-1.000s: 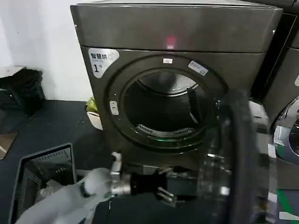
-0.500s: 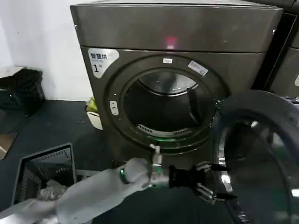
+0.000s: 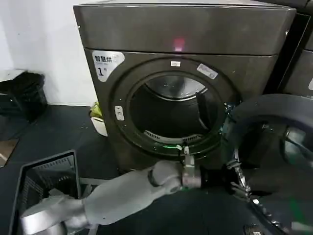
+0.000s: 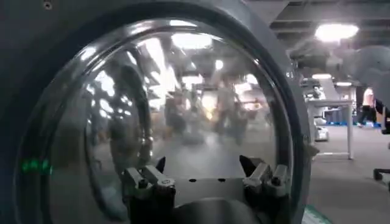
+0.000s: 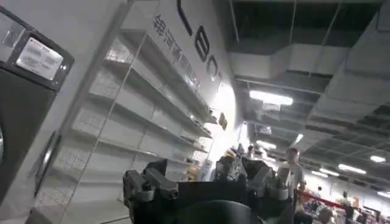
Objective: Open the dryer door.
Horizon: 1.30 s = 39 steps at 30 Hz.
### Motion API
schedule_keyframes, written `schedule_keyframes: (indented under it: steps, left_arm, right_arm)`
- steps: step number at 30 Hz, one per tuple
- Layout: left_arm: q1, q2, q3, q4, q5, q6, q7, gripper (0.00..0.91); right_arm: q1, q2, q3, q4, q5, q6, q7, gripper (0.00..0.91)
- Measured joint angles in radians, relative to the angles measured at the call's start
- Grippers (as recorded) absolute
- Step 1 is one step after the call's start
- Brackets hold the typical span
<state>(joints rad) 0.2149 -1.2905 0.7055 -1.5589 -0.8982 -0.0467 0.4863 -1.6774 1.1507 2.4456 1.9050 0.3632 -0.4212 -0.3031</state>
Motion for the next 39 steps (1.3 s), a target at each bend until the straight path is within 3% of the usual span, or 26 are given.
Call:
schedule_keyframes:
  steps: [15,21,24,29,34,39]
  left_arm:
    - [-0.006,-0.066,-0.025,0.054,0.013,-0.036,-0.108,0.907]
    - [0.012,-0.020,-0.050,0.014,0.096,-0.150,-0.219,0.907]
    - [0.027,0.021,-0.061,-0.017,0.101,-0.195,-0.290,0.907]
    - [0.053,0.133,-0.078,-0.102,0.077,-0.255,-0.316,0.907]
    - [0.084,0.296,-0.094,-0.222,-0.048,-0.287,-0.275,0.907]
    - [0.132,0.503,-0.126,-0.343,-0.027,-0.271,-0.265,0.907]
  right_arm:
    - [0.002,0.003,0.004,0.004,0.001,0.009,-0.003,0.907]
    - [0.006,-0.010,0.000,0.009,0.001,0.018,0.005,0.907]
    - [0.010,-0.015,0.004,0.001,0.000,0.026,0.017,0.907]
    - [0.023,-0.022,0.008,-0.007,-0.004,0.045,0.041,0.907]
    - [0.038,-0.031,0.008,-0.020,-0.023,0.063,0.048,0.907]
    - [0.056,-0.036,0.006,-0.014,-0.050,0.073,0.051,0.907]
